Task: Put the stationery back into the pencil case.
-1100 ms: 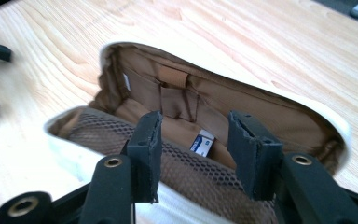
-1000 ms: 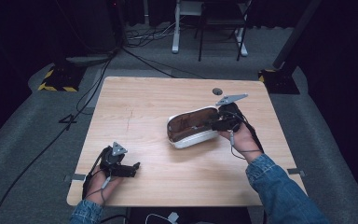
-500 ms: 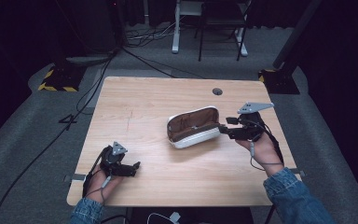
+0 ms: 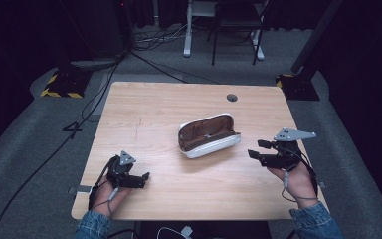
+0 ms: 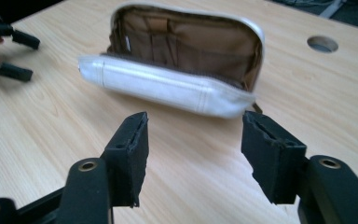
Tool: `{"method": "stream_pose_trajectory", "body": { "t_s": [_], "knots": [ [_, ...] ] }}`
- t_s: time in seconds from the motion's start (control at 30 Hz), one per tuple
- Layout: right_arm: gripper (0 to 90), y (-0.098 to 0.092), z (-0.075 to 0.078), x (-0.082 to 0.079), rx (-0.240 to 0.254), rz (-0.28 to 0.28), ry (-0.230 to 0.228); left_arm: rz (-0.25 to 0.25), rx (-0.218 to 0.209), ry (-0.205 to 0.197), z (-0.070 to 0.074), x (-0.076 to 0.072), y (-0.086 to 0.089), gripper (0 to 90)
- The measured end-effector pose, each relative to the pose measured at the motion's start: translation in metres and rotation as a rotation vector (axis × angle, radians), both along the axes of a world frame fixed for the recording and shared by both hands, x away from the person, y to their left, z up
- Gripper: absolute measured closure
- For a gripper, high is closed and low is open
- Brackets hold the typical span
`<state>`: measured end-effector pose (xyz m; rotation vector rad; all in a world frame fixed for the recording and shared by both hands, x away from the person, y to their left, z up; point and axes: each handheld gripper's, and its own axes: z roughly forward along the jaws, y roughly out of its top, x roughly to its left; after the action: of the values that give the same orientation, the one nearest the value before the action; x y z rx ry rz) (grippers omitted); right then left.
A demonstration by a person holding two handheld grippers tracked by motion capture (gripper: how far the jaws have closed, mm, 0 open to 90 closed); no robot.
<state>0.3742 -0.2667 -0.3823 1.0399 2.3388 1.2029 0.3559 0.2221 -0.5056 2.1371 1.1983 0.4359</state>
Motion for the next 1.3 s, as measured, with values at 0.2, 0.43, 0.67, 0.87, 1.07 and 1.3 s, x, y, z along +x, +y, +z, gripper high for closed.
{"method": "stream_pose_trajectory", "body": {
  "t_s": [0.2,0.43,0.67,0.87,1.07,1.3],
  "knots": [
    [40.2,-0.012,-0.004,-0.014,-0.022,-0.023,-0.013,0.0,0.0,0.0,0.0,0.0,0.0,4.5],
    [40.3,-0.026,-0.019,-0.025,-0.007,-0.079,-0.001,0.0,0.0,0.0,0.0,0.0,0.0,4.5],
    [38.0,-0.039,-0.044,-0.027,-0.006,-0.138,0.038,0.0,0.0,0.0,0.0,0.0,0.0,4.5],
    [37.9,-0.048,-0.069,-0.031,-0.019,-0.184,0.05,0.0,0.0,0.0,0.0,0.0,0.0,4.4],
    [37.0,-0.046,-0.088,-0.032,-0.057,-0.202,0.05,0.0,0.0,0.0,0.0,0.0,0.0,4.5],
    [36.2,-0.043,-0.101,-0.029,-0.071,-0.197,0.054,0.0,0.0,0.0,0.0,0.0,0.0,4.4]
  ]
}}
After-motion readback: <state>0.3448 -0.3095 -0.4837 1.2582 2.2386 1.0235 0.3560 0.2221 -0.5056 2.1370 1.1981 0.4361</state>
